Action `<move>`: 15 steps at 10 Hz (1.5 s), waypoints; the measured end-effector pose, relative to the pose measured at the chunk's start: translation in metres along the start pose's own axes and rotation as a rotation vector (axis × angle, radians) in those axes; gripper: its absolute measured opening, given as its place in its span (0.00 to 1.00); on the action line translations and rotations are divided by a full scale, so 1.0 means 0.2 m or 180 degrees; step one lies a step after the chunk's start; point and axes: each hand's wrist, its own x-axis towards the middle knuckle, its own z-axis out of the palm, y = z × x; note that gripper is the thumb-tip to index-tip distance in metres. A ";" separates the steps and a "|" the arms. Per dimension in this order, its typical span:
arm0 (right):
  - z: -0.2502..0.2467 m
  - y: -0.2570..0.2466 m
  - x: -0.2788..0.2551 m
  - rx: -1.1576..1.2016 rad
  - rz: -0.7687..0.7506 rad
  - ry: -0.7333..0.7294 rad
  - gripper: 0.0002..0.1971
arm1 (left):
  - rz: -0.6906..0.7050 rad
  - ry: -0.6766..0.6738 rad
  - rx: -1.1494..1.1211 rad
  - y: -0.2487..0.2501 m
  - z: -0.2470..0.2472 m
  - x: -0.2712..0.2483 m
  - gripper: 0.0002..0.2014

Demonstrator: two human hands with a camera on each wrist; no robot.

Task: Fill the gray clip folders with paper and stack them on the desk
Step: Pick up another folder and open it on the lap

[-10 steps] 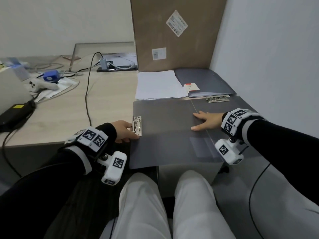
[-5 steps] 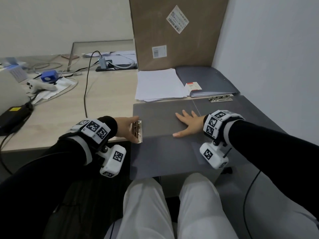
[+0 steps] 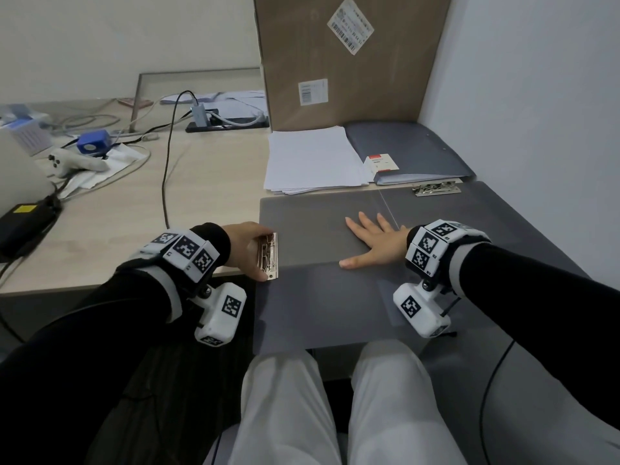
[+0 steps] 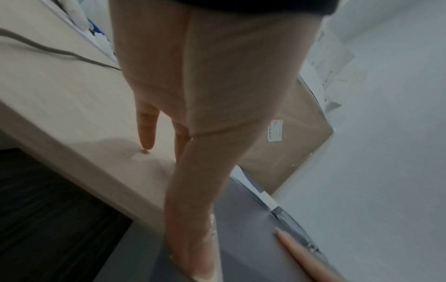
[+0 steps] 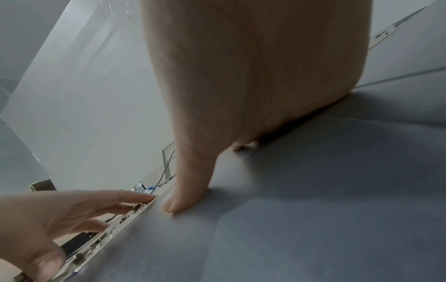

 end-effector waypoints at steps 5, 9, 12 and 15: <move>0.00 0.00 -0.02 0.0100 -0.0020 0.0054 0.54 | -0.0566 0.0201 -0.2376 -0.12 -0.07 0.12 0.25; 0.04 -0.04 -0.05 0.0140 -0.0139 0.0090 0.54 | -0.1042 0.0311 -0.1213 -0.10 -0.12 0.27 0.16; 0.07 -0.26 -0.04 0.0687 -0.0253 0.0471 0.49 | -0.0356 0.0774 -0.1272 0.17 -0.24 0.24 0.16; -0.19 0.22 -0.05 0.1101 0.0032 0.1449 0.29 | 0.0324 0.0729 -0.1293 0.54 -0.08 0.40 0.17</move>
